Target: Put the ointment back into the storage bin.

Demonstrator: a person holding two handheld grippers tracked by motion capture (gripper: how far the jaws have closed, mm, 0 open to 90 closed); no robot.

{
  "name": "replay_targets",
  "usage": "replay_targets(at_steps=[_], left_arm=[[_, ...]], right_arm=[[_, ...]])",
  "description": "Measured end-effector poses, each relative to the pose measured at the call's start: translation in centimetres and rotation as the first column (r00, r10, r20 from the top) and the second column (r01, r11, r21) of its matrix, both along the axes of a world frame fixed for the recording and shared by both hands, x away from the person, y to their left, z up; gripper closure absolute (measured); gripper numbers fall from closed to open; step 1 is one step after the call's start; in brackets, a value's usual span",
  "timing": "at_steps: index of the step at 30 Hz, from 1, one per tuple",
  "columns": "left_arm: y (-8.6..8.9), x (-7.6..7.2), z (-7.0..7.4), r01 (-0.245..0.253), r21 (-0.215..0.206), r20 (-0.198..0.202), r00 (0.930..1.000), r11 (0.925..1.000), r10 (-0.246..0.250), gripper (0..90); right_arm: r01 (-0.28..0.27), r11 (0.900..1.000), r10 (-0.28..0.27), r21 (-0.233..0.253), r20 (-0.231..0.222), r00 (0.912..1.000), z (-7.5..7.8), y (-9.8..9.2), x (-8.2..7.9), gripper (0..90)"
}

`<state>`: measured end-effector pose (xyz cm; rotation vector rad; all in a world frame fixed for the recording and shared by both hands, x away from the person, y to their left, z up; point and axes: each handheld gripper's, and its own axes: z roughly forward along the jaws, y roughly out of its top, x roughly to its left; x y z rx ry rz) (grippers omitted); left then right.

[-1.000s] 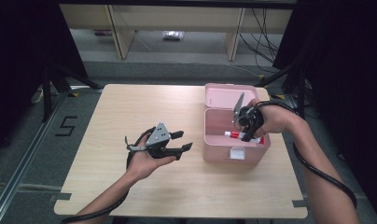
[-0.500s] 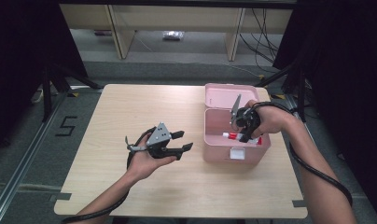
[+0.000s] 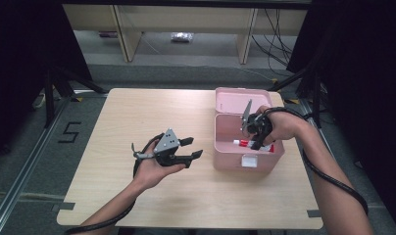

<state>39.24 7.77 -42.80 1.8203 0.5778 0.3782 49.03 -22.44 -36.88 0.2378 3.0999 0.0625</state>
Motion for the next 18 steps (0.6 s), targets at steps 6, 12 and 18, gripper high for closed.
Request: replay_targets(at_steps=[6, 12, 18], left_arm=[[0.0, 0.0, 0.0, 0.001, 0.0, 0.001, 1.0, 1.0, -0.001, 43.6], [0.0, 0.0, 0.0, 0.001, 0.0, 0.001, 1.0, 1.0, -0.001, 43.5], [0.0, 0.0, 0.0, 0.001, 0.0, 0.003, 1.0, 1.0, -0.001, 43.6]], right_arm=[[-0.027, 1.0, 0.027, -0.002, 0.002, 0.9996, -0.5, 0.2, 0.1, 72.2], [-0.034, 0.999, 0.034, 0.0, -0.014, 0.9993, -1.0, 0.3, 0.2, 72.2], [-0.034, 0.999, 0.034, -0.007, -0.021, 0.9992, -1.5, 0.4, 0.2, 72.2]])
